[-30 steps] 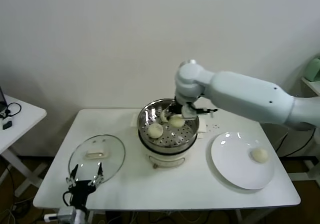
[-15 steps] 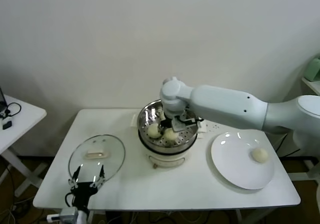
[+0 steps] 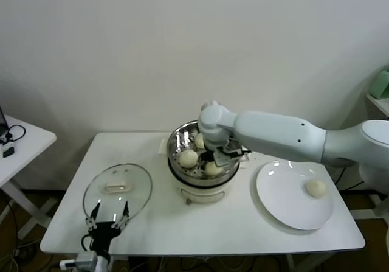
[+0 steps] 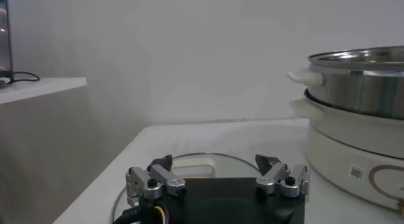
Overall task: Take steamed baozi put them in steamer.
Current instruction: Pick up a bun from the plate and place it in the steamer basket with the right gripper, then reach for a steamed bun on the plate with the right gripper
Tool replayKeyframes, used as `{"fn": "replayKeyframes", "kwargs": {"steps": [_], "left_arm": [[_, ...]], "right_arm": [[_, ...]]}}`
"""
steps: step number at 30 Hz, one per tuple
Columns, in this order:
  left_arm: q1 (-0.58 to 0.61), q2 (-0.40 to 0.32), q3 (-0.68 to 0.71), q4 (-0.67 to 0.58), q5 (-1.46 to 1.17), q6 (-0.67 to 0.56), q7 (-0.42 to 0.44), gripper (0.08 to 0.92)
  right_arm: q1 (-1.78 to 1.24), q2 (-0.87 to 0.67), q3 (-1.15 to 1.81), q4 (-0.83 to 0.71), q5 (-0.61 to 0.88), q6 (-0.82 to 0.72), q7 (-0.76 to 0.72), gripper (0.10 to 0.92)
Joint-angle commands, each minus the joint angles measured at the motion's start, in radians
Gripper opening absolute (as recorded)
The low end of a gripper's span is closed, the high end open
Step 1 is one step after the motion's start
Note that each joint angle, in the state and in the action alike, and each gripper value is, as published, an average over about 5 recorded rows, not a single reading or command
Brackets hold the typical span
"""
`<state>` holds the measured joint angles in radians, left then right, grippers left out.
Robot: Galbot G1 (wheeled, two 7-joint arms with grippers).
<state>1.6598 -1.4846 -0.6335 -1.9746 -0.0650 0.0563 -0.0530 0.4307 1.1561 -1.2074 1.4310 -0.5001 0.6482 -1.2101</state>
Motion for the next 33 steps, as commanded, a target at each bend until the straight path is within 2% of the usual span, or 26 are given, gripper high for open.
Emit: {"fn": "replayKeyframes", "kwargs": {"steps": [1, 7, 13, 20, 26, 33], "left_arm": [[-0.001, 0.000, 0.001, 0.002, 0.001, -0.001, 0.000, 0.823], [-0.009, -0.001, 0.006, 0.003, 0.002, 0.002, 0.000, 0.823], [-0.010, -0.002, 0.012, -0.004, 0.005, 0.004, -0.001, 0.823], [-0.012, -0.004, 0.017, -0.008, 0.006, 0.007, -0.002, 0.823], [-0.011, 0.001, 0.010, -0.006, -0.001, 0.006, -0.002, 0.823], [-0.017, -0.003, 0.016, 0.004, -0.002, 0.004, -0.002, 0.823]], "right_arm": [[-0.005, -0.002, -0.008, -0.002, -0.008, 0.008, 0.004, 0.729], [-0.008, -0.004, -0.006, -0.004, -0.007, 0.021, 0.020, 0.731], [-0.013, 0.000, 0.011, -0.023, 0.011, 0.061, 0.021, 0.808], [0.005, -0.003, 0.054, -0.036, 0.034, 0.079, 0.009, 0.823], [0.081, -0.053, 0.096, -0.063, 0.177, 0.052, -0.044, 0.823], [0.195, -0.194, 0.068, -0.060, 0.328, -0.022, -0.068, 0.823]]}}
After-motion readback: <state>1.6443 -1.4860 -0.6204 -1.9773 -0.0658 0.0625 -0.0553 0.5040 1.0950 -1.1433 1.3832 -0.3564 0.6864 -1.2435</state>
